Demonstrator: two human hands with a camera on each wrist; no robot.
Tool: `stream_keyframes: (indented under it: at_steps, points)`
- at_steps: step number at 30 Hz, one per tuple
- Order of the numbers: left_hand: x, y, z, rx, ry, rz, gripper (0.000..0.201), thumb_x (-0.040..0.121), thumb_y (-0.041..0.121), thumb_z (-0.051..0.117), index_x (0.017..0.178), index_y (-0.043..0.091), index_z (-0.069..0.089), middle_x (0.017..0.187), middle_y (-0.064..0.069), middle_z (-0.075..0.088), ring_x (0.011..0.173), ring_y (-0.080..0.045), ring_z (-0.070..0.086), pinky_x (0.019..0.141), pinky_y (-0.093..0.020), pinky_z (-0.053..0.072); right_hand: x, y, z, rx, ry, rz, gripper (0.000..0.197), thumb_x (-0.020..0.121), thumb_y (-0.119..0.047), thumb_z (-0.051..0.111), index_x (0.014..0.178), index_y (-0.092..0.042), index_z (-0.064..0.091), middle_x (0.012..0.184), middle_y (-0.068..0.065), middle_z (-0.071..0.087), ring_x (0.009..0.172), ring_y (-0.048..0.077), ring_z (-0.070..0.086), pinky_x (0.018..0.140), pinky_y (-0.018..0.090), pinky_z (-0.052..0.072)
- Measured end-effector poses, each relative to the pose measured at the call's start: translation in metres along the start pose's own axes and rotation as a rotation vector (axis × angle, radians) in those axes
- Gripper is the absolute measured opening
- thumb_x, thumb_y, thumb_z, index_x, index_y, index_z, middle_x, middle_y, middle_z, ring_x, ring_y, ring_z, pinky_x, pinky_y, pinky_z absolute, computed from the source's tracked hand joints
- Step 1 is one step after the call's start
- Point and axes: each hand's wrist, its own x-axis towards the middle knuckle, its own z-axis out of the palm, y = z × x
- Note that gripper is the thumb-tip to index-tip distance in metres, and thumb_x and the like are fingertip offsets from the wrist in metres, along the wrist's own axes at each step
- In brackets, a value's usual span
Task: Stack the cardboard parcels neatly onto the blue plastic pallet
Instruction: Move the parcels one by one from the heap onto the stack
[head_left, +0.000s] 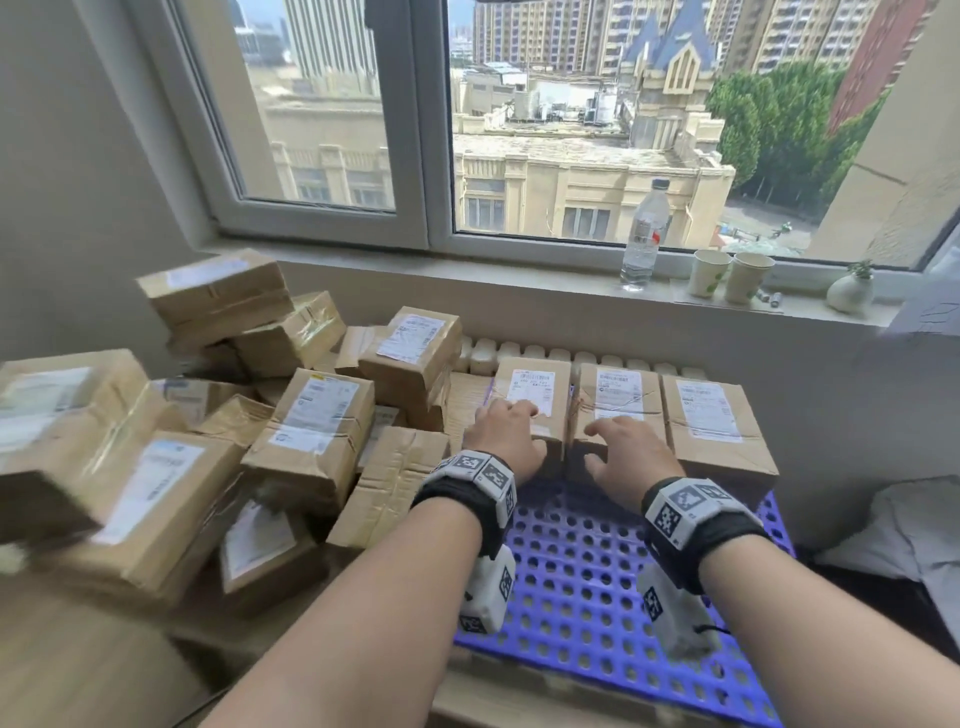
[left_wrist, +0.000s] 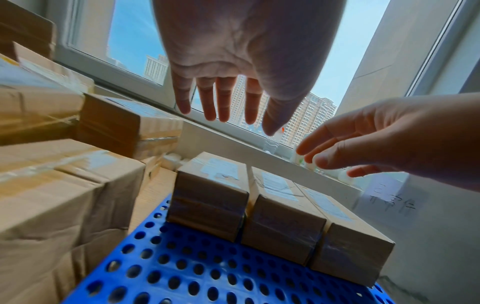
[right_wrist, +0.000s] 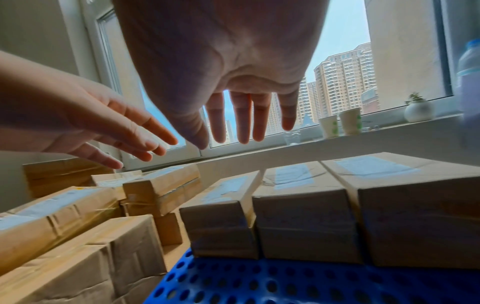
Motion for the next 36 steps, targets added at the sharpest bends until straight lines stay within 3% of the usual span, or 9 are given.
stream_keyframes:
  at_steps: [10,19,23,29,36]
  points:
    - [-0.022,-0.075,-0.059,0.002,0.087,-0.074,0.052,0.089,0.027,0.055,0.14,0.022,0.043,0.138,-0.009,0.046,0.127,-0.029,0.04,0.106,-0.042,0.039,0.012,-0.107,0.006,0.035,-0.006,-0.118,0.041,0.093,-0.031,0.052,0.133,-0.025,0.053,0.134,0.0,0.053,0.123,0.02,0.049,0.102,0.038,0.044]
    - [-0.042,-0.184,-0.143,-0.037,0.181,-0.174,0.051,0.088,0.025,0.054,0.138,0.021,0.043,0.134,-0.008,0.049,0.124,-0.029,0.044,0.104,-0.043,0.04,0.023,-0.236,0.023,0.053,-0.025,-0.226,0.038,0.093,-0.031,0.051,0.13,-0.025,0.055,0.129,0.0,0.056,0.118,0.019,0.052,0.098,0.034,0.046]
    - [-0.051,-0.228,-0.178,-0.021,0.221,-0.159,0.044,0.089,0.024,0.048,0.133,0.019,0.048,0.132,-0.006,0.05,0.118,-0.029,0.046,0.101,-0.044,0.042,0.028,-0.288,0.034,0.034,-0.024,-0.246,0.038,0.093,-0.031,0.049,0.13,-0.025,0.055,0.124,0.0,0.057,0.113,0.02,0.052,0.096,0.035,0.046]
    - [-0.063,-0.273,-0.24,0.004,0.347,-0.088,0.047,0.088,0.025,0.056,0.134,0.023,0.05,0.132,-0.007,0.053,0.123,-0.026,0.046,0.103,-0.041,0.041,0.034,-0.365,0.051,0.07,-0.036,-0.291,0.038,0.093,-0.032,0.052,0.13,-0.027,0.055,0.133,0.0,0.055,0.123,0.021,0.051,0.103,0.037,0.043]
    - [-0.077,-0.356,-0.277,-0.054,0.356,-0.239,0.049,0.085,0.021,0.053,0.134,0.025,0.052,0.132,-0.005,0.052,0.124,-0.024,0.045,0.103,-0.038,0.041,0.04,-0.439,0.062,0.138,-0.007,-0.338,0.032,0.097,-0.029,0.051,0.127,-0.022,0.058,0.128,0.001,0.06,0.114,0.019,0.057,0.097,0.032,0.046]
